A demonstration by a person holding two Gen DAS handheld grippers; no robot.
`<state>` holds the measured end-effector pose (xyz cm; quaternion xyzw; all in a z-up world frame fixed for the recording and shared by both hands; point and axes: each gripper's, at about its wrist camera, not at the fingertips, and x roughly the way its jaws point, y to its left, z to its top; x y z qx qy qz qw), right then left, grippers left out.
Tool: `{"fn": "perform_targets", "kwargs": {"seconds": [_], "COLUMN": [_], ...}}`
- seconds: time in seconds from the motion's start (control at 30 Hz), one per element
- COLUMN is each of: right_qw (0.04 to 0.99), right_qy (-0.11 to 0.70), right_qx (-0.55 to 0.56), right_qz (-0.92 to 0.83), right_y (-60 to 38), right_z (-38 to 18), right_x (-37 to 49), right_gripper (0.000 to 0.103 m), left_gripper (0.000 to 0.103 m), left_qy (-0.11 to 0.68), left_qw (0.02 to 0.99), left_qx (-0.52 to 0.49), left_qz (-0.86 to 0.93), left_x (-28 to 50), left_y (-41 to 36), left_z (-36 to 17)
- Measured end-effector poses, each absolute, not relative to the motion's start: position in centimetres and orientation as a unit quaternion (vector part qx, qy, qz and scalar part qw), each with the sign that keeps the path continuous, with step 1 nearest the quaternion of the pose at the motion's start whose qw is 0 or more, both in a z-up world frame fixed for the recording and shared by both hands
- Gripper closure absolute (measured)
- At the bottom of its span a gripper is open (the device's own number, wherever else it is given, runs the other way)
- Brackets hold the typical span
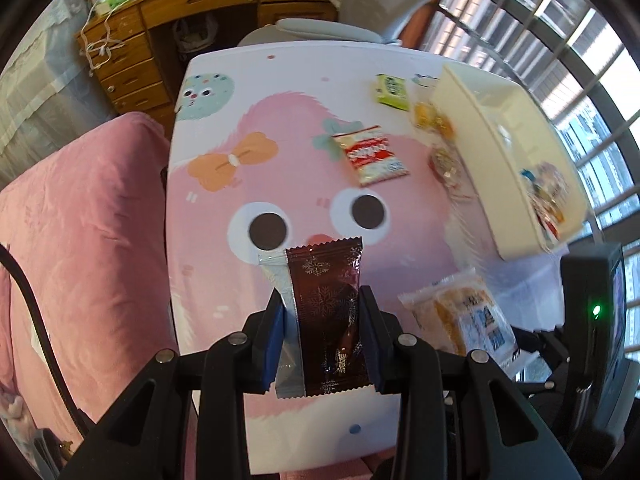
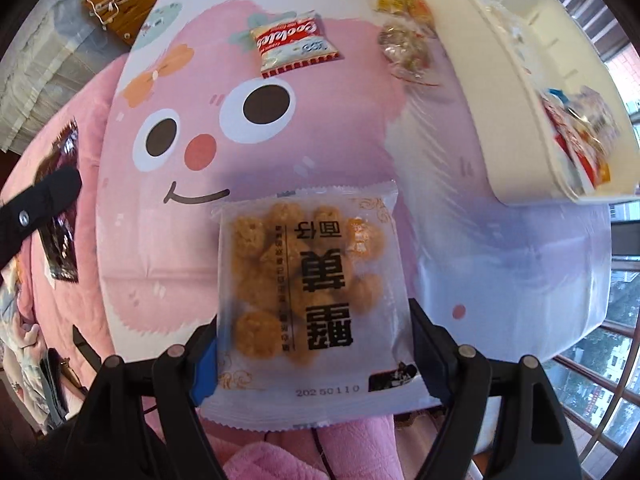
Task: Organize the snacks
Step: 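Carry both snacks over the white tray and open both grippers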
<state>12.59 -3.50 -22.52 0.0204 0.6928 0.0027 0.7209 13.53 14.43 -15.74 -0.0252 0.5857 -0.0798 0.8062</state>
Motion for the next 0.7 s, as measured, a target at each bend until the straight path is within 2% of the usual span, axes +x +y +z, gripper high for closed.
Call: {"fn": "perform_targets", "kwargs": {"seconds": [0.33,0.7], "right_qw": [0.777,0.811], "right_qy": [0.626,0.572], "right_qx": [0.057,0.087], "right_qz": [0.035,0.087], "right_y": [-6.2,-14.2], "right_z": [-17.3,-14.1], "right_x": [9.2,10.0], "right_gripper": [0.023,0.023], "left_gripper": [0.070,0.070], "left_qy": [0.544,0.516], "left_qw": [0.829,0.844], "left_qx": [0.011,-0.021], "left_qz": [-0.126,-0.143], "left_x": [12.0,12.9], "left_y": [9.9,3.3], "left_z": [-12.5,-10.1]}}
